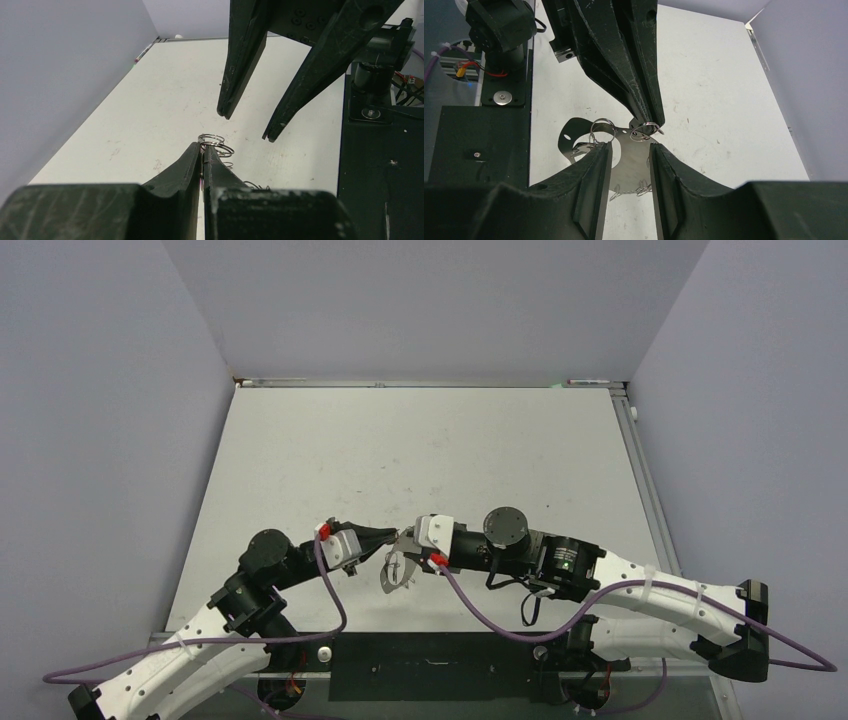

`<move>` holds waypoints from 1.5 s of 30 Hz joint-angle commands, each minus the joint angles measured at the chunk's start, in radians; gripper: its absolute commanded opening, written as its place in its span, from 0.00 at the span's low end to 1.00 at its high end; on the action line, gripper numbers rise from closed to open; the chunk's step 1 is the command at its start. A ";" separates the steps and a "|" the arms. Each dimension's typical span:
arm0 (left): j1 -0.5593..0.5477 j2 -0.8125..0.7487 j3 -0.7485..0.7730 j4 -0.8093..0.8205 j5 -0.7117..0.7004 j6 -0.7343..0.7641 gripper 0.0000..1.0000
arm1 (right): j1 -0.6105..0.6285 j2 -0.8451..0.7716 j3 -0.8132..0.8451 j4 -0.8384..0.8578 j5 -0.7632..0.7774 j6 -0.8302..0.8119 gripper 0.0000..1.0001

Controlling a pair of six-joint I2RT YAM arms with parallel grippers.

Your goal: Put the keys on the keyring

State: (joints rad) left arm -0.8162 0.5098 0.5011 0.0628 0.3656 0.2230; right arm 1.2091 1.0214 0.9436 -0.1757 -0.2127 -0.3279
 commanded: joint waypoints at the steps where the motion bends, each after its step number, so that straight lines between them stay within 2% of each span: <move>1: 0.002 0.004 0.050 0.023 -0.049 0.010 0.00 | 0.014 0.015 0.019 0.083 0.070 0.042 0.35; 13: 0.004 0.019 0.063 -0.002 -0.125 0.013 0.00 | 0.055 0.081 -0.042 0.292 0.260 0.170 0.30; 22: 0.003 0.012 0.065 -0.005 -0.136 0.012 0.00 | 0.083 0.137 -0.045 0.324 0.348 0.212 0.30; 29: 0.003 0.003 0.065 -0.004 -0.132 0.012 0.00 | 0.093 0.179 -0.024 0.305 0.404 0.205 0.19; 45: 0.002 -0.006 0.063 -0.003 -0.134 0.013 0.00 | 0.097 0.209 -0.002 0.256 0.433 0.208 0.17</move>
State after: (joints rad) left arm -0.8143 0.5209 0.5079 -0.0338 0.2077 0.2333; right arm 1.2980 1.2213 0.9089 0.0895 0.1963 -0.1326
